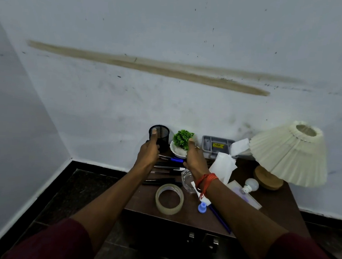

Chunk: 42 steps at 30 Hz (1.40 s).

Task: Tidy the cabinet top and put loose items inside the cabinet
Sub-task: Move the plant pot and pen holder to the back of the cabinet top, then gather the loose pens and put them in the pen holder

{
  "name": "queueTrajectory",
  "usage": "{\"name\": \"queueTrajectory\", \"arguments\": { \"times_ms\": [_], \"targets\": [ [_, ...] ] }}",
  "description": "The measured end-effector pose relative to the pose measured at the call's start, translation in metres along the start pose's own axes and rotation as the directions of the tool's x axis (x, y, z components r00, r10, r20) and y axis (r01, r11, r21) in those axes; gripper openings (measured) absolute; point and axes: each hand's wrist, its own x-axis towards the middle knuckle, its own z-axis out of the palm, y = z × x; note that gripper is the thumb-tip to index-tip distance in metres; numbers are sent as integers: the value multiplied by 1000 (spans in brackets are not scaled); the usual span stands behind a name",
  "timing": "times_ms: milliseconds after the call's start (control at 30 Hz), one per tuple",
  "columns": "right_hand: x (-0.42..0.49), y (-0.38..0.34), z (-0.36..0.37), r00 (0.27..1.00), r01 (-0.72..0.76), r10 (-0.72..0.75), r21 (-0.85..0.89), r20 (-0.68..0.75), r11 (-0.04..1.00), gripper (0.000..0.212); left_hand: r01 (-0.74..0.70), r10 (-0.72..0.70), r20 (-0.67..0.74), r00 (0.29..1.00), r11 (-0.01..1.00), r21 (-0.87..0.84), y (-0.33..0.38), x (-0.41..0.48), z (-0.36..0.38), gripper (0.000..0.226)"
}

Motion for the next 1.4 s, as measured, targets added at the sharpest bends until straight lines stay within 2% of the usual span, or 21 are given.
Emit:
{"name": "queueTrajectory", "arguments": {
  "times_ms": [100,167,233,300,433,567,633,800,1133,1400],
  "targets": [
    [14,16,10,999,-40,40,3,0,999,74,29,-29,-20,999,1000,-6,1,-3,-5,95],
    [13,18,17,997,-72,70,61,34,995,72,33,-33,-27,999,999,15,-2,-3,-8,107],
    [-9,7,21,989,-133,124,128,75,983,75,19,-19,-4,1000,998,66,-6,-5,-11,102],
    [-18,8,26,976,-200,176,218,126,955,65,37,-40,24,999,993,111,-14,-2,-14,96],
    [-20,27,41,928,-351,269,366,258,862,56,92,-102,58,993,982,164,-33,6,-19,105],
    [-30,45,61,882,-461,332,463,334,758,55,52,-83,95,992,955,294,-30,-5,-21,78],
    [-34,53,68,866,-493,351,485,357,722,55,56,-104,110,988,927,370,-38,-1,-24,79],
    [-36,65,79,849,-526,387,523,359,671,51,68,-142,114,983,867,494,-54,7,-25,100],
    [-27,75,88,865,-500,403,585,299,638,39,-48,-66,154,986,768,638,-66,4,-18,68],
    [-23,76,93,867,-491,421,603,266,629,35,-106,-8,168,986,746,658,-73,4,-21,69]
  ]
}}
